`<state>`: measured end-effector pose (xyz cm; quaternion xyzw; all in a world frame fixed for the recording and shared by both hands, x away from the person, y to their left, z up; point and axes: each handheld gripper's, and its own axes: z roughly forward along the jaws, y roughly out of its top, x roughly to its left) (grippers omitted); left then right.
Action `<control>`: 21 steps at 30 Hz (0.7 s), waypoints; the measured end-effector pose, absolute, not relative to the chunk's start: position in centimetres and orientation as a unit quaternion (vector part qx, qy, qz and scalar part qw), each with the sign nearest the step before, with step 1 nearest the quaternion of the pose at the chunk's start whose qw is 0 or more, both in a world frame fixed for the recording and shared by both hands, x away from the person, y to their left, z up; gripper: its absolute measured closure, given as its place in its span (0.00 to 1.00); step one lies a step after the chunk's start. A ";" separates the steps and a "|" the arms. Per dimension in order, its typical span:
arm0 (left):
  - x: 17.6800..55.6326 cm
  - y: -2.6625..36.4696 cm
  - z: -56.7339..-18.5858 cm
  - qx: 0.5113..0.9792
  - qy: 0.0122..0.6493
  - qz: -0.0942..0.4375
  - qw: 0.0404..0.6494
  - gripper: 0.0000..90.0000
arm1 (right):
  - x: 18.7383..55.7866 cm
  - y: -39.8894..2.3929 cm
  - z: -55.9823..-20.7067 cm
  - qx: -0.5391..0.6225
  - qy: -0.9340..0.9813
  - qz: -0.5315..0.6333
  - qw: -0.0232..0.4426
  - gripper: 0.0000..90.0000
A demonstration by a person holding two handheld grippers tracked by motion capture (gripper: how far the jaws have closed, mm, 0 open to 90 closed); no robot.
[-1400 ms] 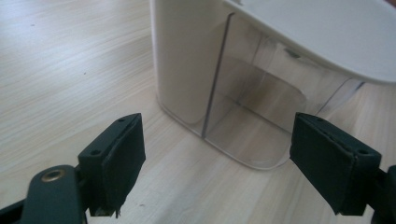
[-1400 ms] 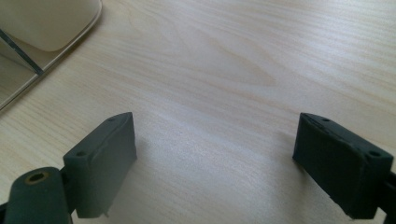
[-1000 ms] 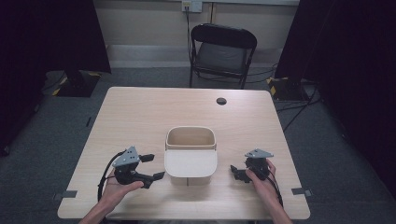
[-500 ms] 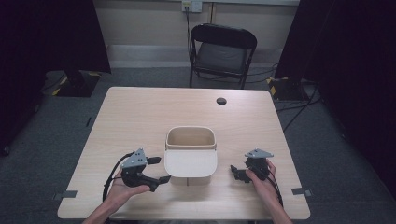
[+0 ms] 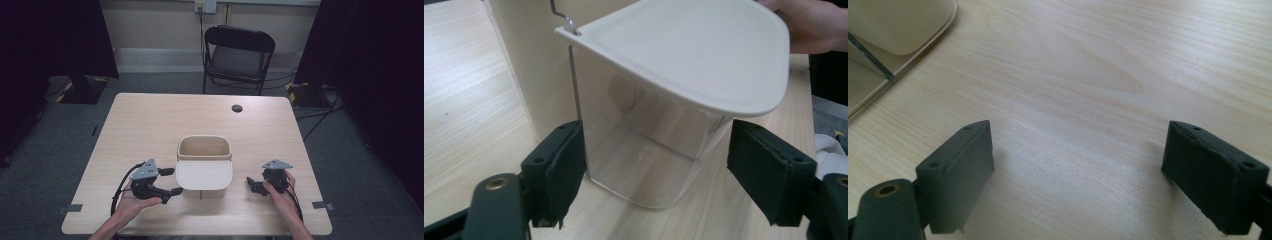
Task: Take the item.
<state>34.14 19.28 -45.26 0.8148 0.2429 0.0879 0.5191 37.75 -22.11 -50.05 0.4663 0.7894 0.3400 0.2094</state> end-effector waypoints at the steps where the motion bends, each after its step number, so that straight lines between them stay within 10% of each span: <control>1: 34.1 19.3 -45.2 0.813 0.243 0.087 0.522 0.26 | 37.8 -22.1 -50.0 0.466 0.789 0.340 0.209 0.14; 21: 34.1 19.4 -44.5 0.800 0.245 0.082 0.541 0.30 | 37.8 -22.1 -50.1 0.466 0.789 0.340 0.209 0.14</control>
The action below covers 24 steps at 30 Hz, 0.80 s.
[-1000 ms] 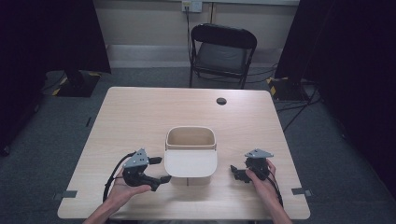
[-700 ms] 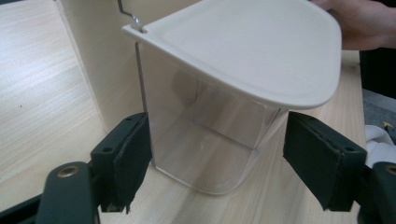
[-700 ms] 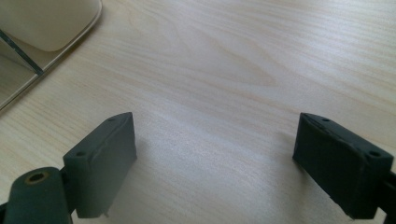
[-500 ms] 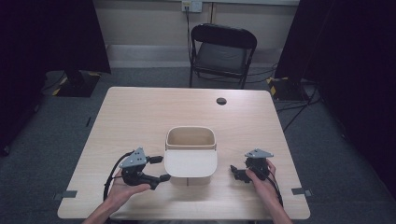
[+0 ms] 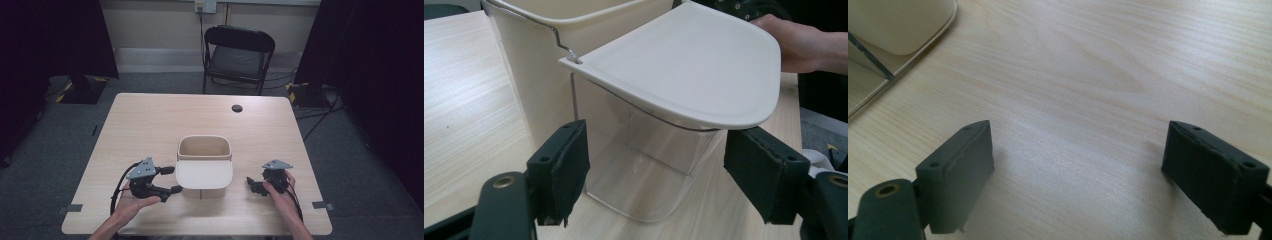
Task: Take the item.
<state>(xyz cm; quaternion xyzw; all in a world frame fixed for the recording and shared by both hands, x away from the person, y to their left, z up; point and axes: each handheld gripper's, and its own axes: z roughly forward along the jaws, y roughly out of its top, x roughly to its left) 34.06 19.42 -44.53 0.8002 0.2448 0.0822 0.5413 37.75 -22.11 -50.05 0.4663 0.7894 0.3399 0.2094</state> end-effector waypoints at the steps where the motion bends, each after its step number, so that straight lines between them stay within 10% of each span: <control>1: 34.1 19.4 -44.4 0.800 0.240 0.078 0.544 0.32 | 37.8 -22.1 -50.0 0.466 0.789 0.340 0.209 0.14; 24: 34.2 19.1 -44.0 0.791 0.242 0.072 0.558 0.30 | 37.8 -22.1 -50.1 0.466 0.789 0.340 0.209 0.14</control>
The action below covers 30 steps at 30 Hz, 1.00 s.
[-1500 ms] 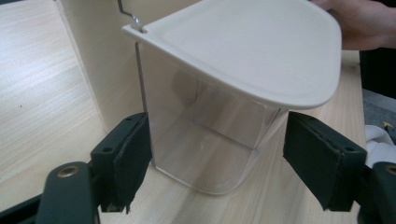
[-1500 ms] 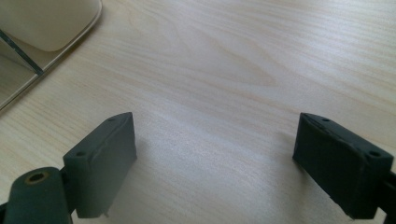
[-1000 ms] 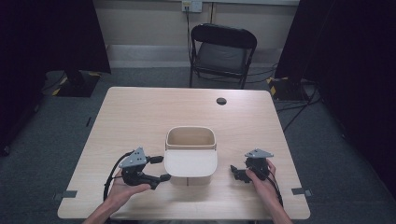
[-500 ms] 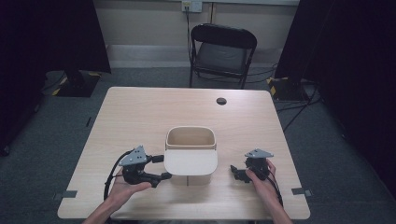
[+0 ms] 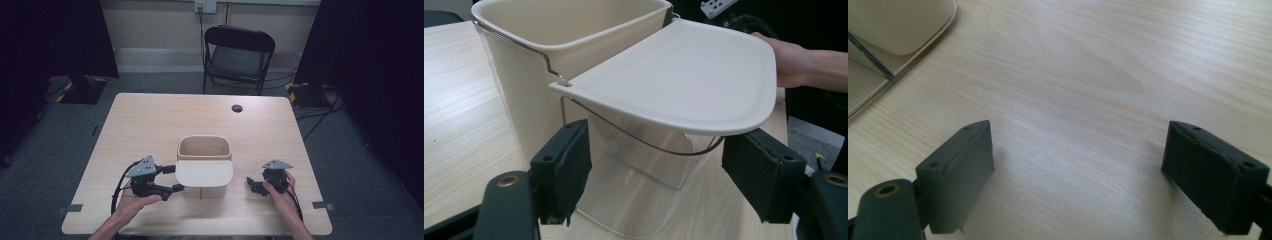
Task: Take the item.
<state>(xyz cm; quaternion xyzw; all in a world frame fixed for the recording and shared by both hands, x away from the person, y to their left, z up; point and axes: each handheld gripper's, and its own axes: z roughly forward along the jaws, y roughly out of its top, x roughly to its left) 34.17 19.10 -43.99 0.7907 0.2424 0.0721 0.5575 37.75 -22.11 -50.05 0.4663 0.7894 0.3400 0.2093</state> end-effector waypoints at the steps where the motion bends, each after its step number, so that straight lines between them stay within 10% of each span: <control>1: 34.2 19.1 -44.0 0.790 0.243 0.072 0.558 0.30 | 37.8 -22.1 -50.1 0.466 0.789 0.340 0.209 0.14; 30: 34.0 18.9 -43.4 0.778 0.241 0.071 0.576 0.24 | 37.8 -22.1 -50.1 0.466 0.789 0.340 0.209 0.14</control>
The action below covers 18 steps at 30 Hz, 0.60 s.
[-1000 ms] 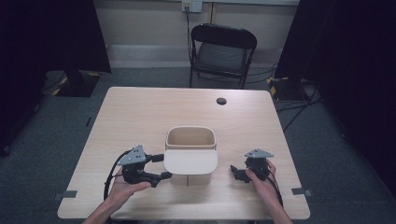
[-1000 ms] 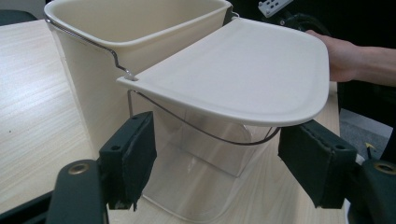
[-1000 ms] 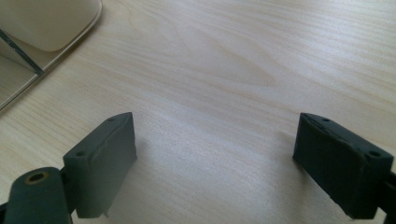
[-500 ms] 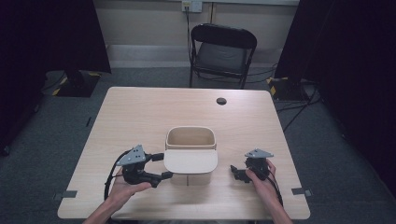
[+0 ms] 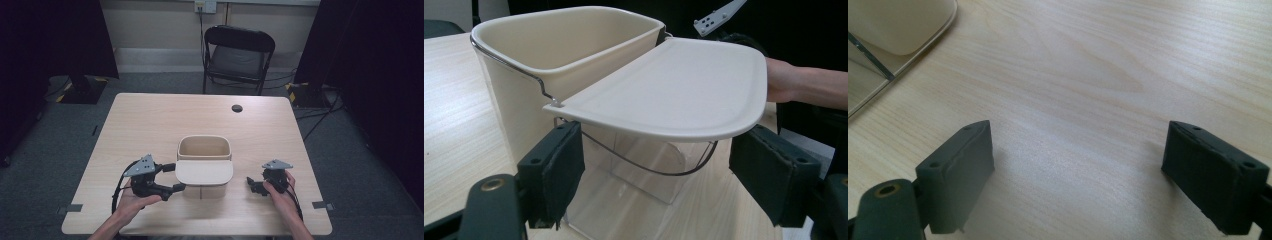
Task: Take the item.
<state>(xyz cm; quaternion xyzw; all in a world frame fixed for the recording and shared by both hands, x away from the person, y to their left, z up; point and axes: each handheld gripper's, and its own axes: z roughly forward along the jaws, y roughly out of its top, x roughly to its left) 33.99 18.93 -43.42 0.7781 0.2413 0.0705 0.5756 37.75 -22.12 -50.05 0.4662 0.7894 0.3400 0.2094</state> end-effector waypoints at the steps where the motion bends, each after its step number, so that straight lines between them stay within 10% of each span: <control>1: 34.0 18.9 -43.4 0.775 0.243 0.069 0.580 0.24 | 37.8 -22.1 -50.1 0.466 0.789 0.340 0.209 0.14; 18: 34.4 19.3 -43.3 0.767 0.255 0.066 0.585 0.23 | 37.8 -22.1 -50.1 0.466 0.789 0.340 0.209 0.14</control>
